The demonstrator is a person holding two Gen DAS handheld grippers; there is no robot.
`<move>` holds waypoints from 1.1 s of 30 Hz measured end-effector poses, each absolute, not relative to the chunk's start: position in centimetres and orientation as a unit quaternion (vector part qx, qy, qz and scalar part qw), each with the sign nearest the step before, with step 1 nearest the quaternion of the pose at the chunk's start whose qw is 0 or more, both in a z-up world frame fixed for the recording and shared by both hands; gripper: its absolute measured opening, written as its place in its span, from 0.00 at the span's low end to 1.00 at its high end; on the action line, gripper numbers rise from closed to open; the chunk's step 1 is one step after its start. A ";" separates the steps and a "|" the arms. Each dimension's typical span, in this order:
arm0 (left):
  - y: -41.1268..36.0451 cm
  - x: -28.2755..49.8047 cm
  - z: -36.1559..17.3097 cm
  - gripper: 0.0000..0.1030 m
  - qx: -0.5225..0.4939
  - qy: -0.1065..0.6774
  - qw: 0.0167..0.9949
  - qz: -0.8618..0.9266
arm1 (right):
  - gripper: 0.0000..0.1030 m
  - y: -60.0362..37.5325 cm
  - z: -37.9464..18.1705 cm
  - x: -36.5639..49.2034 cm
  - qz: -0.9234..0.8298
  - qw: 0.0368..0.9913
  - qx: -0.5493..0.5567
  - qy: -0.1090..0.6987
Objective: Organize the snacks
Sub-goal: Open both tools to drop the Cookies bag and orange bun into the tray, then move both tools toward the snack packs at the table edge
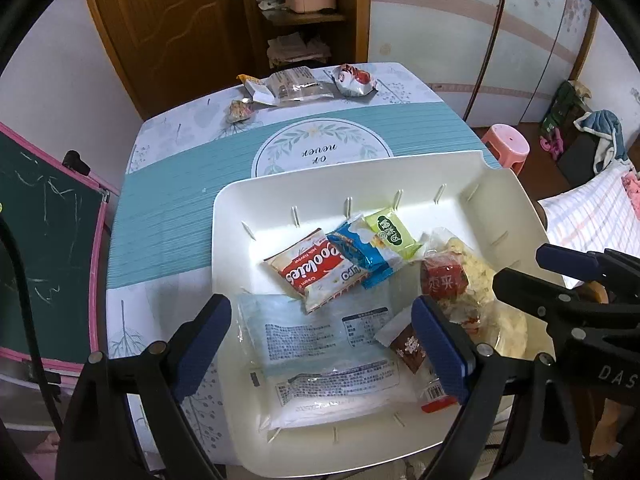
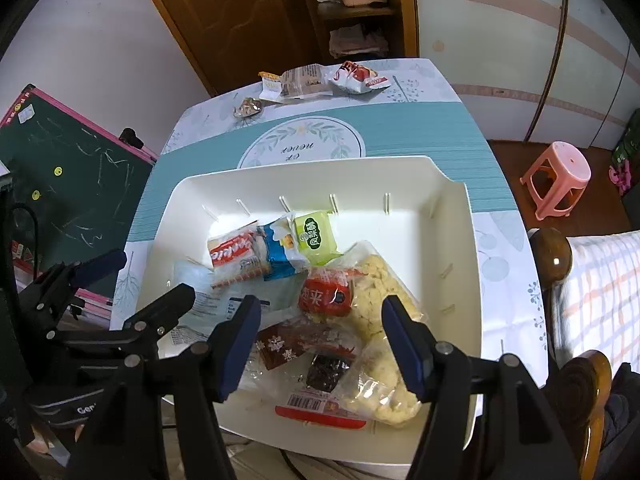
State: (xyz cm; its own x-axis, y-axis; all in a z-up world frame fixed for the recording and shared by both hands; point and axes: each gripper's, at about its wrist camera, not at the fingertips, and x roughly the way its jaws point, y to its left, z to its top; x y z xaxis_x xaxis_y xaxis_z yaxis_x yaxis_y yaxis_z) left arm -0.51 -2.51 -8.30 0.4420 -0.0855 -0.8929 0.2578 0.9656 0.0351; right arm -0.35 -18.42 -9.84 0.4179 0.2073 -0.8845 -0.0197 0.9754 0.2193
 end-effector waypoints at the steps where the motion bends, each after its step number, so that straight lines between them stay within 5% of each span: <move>1: -2.5 -0.5 -8.3 0.88 0.084 0.518 0.845 -0.101 | 0.62 -18.5 -9.9 -0.3 0.067 0.837 0.089 0.536; 33: -1.3 0.5 -9.2 0.88 0.063 0.539 0.836 -0.083 | 0.64 -18.3 -12.3 1.3 0.091 0.802 0.123 0.577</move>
State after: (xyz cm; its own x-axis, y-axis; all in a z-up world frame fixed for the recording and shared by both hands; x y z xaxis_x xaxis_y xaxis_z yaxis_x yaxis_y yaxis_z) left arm 0.49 -1.34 -9.16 0.4050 -0.0711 -0.9115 0.2069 0.9782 0.0157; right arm 1.26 -18.34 -12.31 0.3181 0.2884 -0.9031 -0.0050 0.9531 0.3026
